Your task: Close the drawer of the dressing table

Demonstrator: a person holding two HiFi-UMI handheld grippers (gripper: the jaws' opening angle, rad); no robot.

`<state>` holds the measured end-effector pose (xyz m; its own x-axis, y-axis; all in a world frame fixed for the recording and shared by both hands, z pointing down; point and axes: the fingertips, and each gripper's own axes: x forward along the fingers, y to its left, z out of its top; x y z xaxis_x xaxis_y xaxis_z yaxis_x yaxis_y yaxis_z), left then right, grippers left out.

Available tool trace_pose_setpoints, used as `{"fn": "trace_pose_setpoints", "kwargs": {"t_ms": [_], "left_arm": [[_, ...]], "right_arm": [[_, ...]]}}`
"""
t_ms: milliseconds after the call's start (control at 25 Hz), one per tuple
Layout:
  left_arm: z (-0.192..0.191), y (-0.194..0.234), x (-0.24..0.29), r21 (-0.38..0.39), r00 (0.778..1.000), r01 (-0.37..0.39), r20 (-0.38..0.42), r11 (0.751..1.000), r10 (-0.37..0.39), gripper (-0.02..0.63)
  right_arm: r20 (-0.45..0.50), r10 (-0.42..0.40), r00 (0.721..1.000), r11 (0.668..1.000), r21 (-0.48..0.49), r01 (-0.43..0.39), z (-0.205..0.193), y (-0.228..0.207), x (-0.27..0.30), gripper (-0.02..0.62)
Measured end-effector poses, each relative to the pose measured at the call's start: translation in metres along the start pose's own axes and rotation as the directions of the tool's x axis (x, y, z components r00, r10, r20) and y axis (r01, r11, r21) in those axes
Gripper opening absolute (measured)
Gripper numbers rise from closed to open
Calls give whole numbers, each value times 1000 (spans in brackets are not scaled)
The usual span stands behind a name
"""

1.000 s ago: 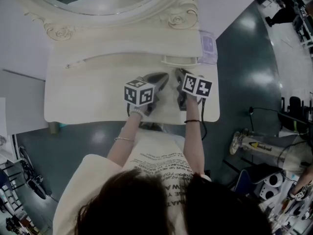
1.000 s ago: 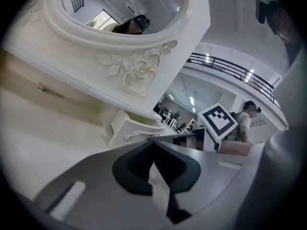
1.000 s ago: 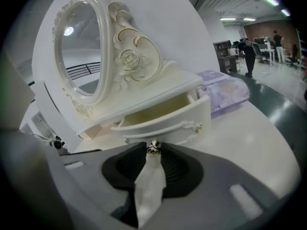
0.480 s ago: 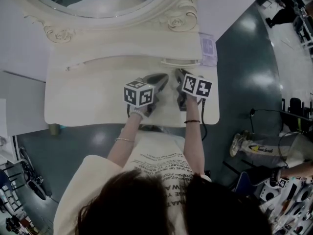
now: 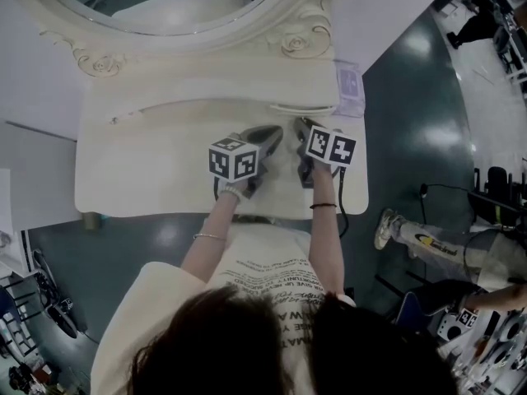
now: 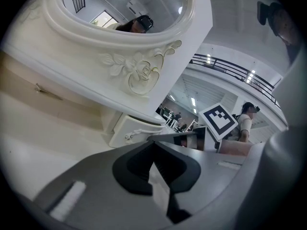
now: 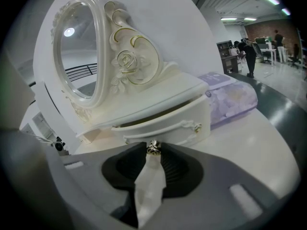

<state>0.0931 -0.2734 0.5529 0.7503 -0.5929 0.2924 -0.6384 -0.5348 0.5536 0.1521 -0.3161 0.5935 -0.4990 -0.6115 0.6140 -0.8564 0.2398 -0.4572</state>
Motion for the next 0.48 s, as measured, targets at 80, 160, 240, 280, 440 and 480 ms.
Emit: {"fn": "trace_pose_setpoints", "kwargs": {"t_ms": [80, 160, 240, 280, 440, 480], "left_arm": [[1, 0, 1, 0, 1000, 0, 1, 1000, 0, -2], [2, 2, 2, 0, 1000, -1, 1, 1000, 1, -2], [4, 3, 3, -1, 1000, -2, 2, 1000, 2, -2], [5, 3, 4, -1, 1000, -2, 3, 1000, 2, -2], [6, 6, 6, -2, 1000, -6, 4, 1000, 6, -2], [7, 7, 7, -3, 1000, -7, 4, 1000, 7, -2]], "right_arm": [[0, 1, 1000, 1000, 0, -1, 2, 0, 1, 100], [1, 2, 1000, 1000, -1, -2, 3, 0, 2, 100], [1, 3, 1000, 1000, -2, -3, 6, -1, 3, 100], [1, 4, 1000, 1000, -3, -4, 7, -1, 4, 100], [1, 7, 1000, 1000, -3, -7, 9, -2, 7, 100], [1, 8, 1000, 1000, -4, -8, 10, -2, 8, 100]]}}
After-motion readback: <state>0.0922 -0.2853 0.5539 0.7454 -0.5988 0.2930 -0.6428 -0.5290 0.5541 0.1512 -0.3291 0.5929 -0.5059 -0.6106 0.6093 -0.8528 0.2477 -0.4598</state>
